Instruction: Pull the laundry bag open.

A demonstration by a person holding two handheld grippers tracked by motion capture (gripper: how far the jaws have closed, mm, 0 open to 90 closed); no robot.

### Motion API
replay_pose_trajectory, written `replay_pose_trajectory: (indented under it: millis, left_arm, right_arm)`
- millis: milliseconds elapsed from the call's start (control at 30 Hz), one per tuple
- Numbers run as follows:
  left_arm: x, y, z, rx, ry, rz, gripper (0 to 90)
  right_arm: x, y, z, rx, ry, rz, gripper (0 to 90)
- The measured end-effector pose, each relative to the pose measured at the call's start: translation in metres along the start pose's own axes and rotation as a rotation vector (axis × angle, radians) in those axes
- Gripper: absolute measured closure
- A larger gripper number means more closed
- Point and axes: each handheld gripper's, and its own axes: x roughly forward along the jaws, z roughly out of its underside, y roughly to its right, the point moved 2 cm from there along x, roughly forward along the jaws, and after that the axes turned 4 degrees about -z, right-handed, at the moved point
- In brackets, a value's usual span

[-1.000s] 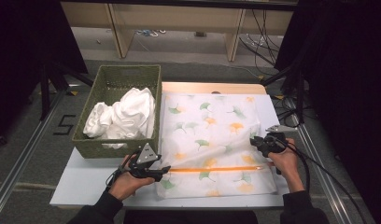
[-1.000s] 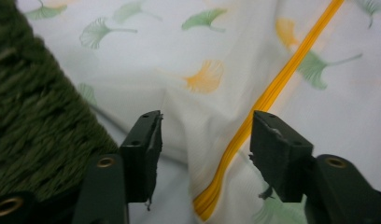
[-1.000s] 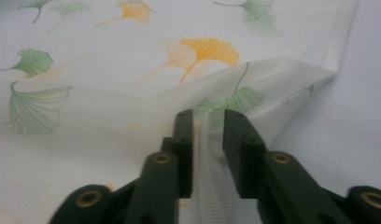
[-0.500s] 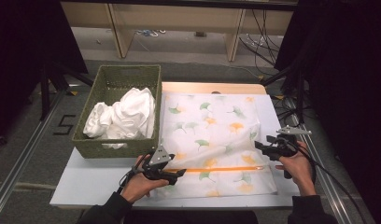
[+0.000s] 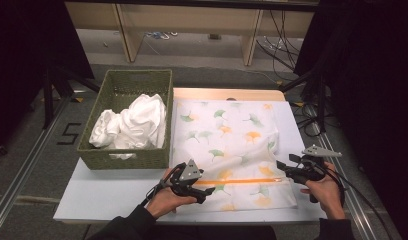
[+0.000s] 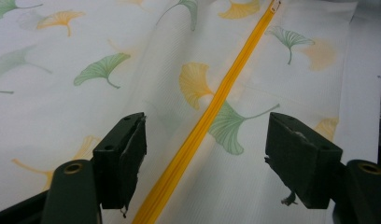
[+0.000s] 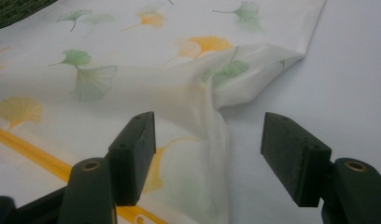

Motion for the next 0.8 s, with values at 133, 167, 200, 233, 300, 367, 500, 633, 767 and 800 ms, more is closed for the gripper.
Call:
replay_pose_trajectory:
  millis: [133, 167, 200, 233, 300, 367, 500, 633, 767, 800]
  left_arm:
    - [0.007, 0.003, -0.004, -0.009, 0.016, 0.013, 29.0]
    - [0.008, 0.005, -0.005, -0.031, 0.013, 0.022, 29.0]
    - [0.009, 0.005, -0.005, -0.015, 0.016, 0.019, 29.0]
    - [0.010, 0.006, -0.005, -0.026, 0.018, 0.021, 29.0]
    - [0.009, 0.005, -0.004, -0.004, 0.003, 0.017, 29.0]
    - [0.011, 0.006, -0.005, 0.008, 0.008, 0.013, 29.0]
    - [0.013, 0.008, -0.007, -0.010, 0.008, 0.023, 29.0]
    - [0.021, 0.012, -0.012, 0.007, 0.008, 0.036, 29.1]
    - [0.030, 0.015, -0.020, 0.023, 0.000, 0.063, 29.0]
    - [0.032, 0.017, -0.022, 0.011, 0.000, 0.078, 29.0]
  right_arm:
    - [-0.003, -0.004, 0.003, -0.020, -0.030, -0.034, 35.9]
    - [-0.005, -0.005, 0.004, -0.019, -0.028, 0.002, 34.9]
    - [-0.004, -0.007, 0.006, 0.002, -0.015, -0.001, 33.0]
    - [-0.005, -0.006, 0.005, -0.007, -0.011, 0.007, 30.3]
    - [-0.008, -0.007, 0.006, 0.005, 0.000, 0.002, 25.6]
    - [-0.010, -0.009, 0.007, 0.034, 0.002, 0.029, 25.1]
    - [-0.013, -0.009, 0.010, 0.031, -0.005, 0.033, 30.8]
    - [-0.017, -0.005, 0.016, 0.024, -0.037, 0.013, 43.1]
    - [-0.022, -0.004, 0.023, 0.050, -0.069, 0.017, 48.0]
    - [-0.023, -0.003, 0.025, 0.057, -0.070, 0.009, 49.0]
